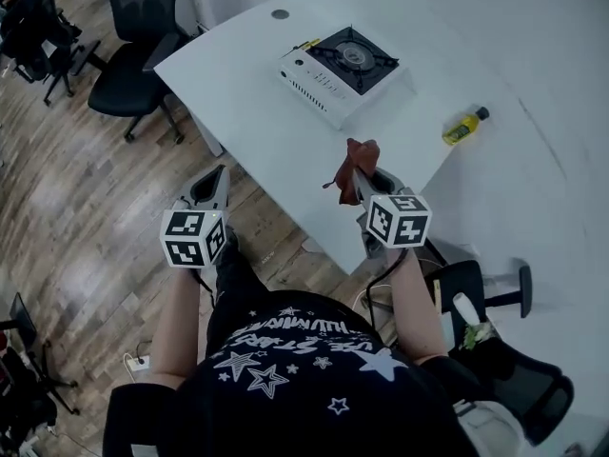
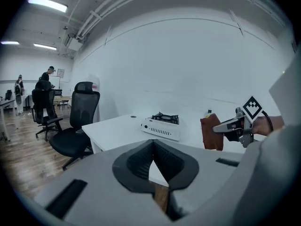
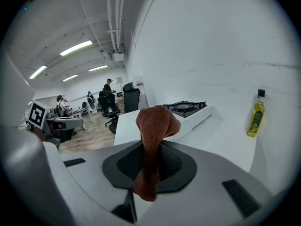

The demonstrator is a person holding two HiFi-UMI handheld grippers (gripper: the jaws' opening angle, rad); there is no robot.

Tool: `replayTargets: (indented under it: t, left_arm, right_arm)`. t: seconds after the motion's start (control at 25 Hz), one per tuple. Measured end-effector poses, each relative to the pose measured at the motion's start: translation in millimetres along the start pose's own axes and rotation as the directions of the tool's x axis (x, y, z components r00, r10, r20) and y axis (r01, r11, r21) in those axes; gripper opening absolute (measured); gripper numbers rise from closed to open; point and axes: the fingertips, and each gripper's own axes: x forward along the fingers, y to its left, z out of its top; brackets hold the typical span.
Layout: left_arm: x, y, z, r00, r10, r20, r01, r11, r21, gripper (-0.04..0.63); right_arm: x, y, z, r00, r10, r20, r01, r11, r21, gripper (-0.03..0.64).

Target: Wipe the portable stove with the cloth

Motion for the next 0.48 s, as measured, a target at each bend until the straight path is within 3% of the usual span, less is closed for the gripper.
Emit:
replayTargets:
  t: [0.24,0.48]
  left_arm:
    - [61,60,36,0.989,-0.146,-0.031,0.147,0.988,0.043,0.006]
    - [126,97,67,0.954,-0.292,-0.064,0.297,0.951,0.086,0.006]
  right_arm:
    - [45,10,39,0.992,-0.129,0.012,0.128,0.990,0.056,0.058]
    - [85,9,72,0.965,-0.259,0.030,0.253,0.960,0.123,0.058]
